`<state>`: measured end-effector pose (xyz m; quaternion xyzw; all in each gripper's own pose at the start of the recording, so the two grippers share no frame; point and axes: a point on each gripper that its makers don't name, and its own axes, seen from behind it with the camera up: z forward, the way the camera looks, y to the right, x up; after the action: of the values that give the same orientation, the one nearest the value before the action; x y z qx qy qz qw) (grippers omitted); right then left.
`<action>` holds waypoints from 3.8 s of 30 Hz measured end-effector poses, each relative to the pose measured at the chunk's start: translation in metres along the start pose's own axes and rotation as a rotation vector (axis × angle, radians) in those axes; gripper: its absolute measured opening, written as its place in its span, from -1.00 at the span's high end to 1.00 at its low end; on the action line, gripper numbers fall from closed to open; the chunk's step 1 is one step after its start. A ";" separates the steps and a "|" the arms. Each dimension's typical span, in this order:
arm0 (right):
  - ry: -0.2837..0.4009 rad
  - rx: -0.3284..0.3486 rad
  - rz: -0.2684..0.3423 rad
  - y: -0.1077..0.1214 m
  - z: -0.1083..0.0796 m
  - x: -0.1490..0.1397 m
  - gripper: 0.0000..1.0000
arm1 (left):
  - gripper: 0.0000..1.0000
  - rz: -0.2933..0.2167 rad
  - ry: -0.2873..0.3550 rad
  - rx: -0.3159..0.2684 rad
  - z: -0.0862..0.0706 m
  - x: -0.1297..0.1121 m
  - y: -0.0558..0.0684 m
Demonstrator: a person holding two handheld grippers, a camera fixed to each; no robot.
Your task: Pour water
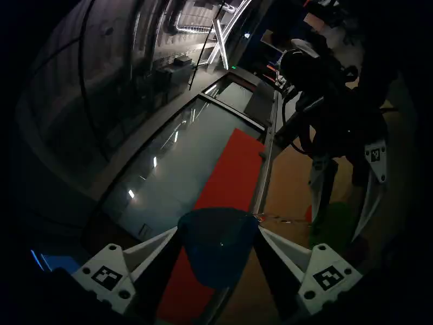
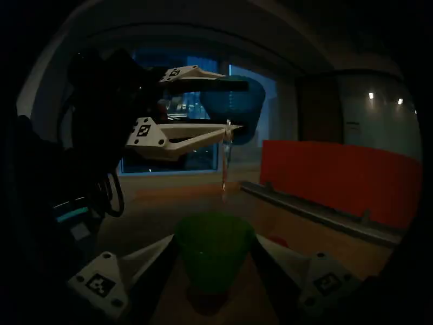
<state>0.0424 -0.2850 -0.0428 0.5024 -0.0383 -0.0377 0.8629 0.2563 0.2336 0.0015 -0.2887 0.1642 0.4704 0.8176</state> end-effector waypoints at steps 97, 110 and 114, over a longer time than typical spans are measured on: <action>0.040 -0.017 -0.032 0.004 -0.001 0.020 -1.00 | -0.72 0.325 0.022 0.021 -0.011 0.031 -0.019; 0.045 -0.020 -0.031 0.005 -0.001 0.021 -1.00 | -0.72 0.384 0.021 0.027 -0.011 0.033 -0.020; 0.047 -0.020 -0.031 0.005 -0.001 0.021 -1.00 | -0.72 0.406 0.024 0.029 -0.009 0.035 -0.022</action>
<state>0.0636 -0.2837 -0.0385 0.4950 -0.0099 -0.0397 0.8679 0.2927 0.2433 -0.0179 -0.2434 0.2354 0.6198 0.7079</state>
